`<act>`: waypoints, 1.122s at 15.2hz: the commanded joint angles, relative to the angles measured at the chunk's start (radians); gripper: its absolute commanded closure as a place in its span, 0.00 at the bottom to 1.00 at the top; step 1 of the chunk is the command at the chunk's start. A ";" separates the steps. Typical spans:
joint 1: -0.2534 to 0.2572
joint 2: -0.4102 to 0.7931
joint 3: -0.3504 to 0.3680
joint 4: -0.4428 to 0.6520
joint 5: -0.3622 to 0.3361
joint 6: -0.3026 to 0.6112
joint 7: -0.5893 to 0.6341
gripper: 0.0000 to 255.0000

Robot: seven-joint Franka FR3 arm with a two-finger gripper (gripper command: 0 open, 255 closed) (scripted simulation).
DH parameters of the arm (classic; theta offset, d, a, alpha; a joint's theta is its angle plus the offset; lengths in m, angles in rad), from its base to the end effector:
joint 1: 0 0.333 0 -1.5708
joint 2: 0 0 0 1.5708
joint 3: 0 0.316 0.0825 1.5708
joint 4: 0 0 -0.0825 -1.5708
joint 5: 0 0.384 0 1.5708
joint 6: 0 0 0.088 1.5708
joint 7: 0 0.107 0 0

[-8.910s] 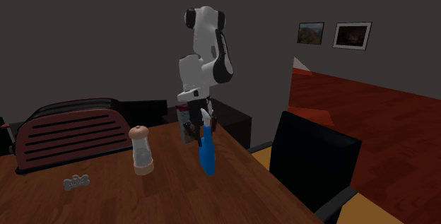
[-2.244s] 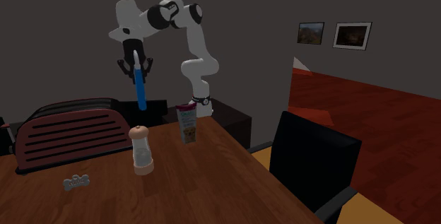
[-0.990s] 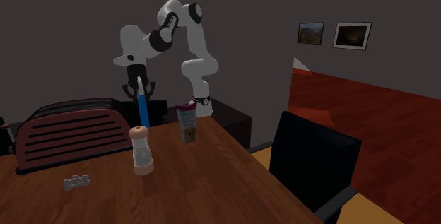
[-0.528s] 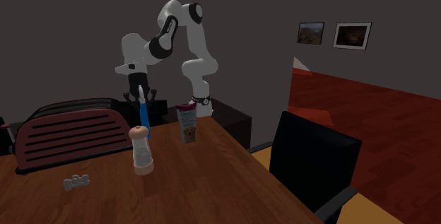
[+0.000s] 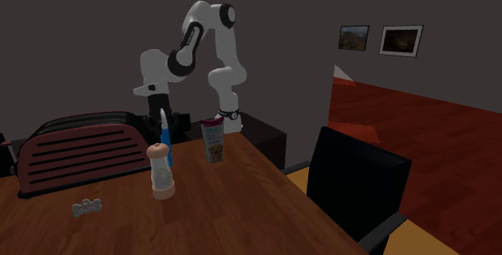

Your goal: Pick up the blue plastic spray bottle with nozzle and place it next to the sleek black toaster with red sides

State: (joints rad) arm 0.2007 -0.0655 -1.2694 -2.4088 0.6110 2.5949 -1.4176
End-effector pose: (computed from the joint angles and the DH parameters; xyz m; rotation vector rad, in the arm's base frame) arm 0.2330 -0.4475 0.3366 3.0151 -0.2328 0.7125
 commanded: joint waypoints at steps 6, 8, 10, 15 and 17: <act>-0.011 0.184 0.009 0.020 0.307 -0.063 -0.223 1.00; -0.011 0.184 0.009 0.020 0.307 -0.063 -0.223 1.00; -0.011 0.184 0.009 0.020 0.307 -0.063 -0.223 1.00; 0.000 0.172 0.001 0.015 0.293 -0.055 -0.212 0.00; -0.011 0.185 0.008 0.020 0.308 -0.064 -0.224 0.00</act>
State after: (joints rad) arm 0.1963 0.1118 -1.2642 -2.3918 0.9107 2.5353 -1.6352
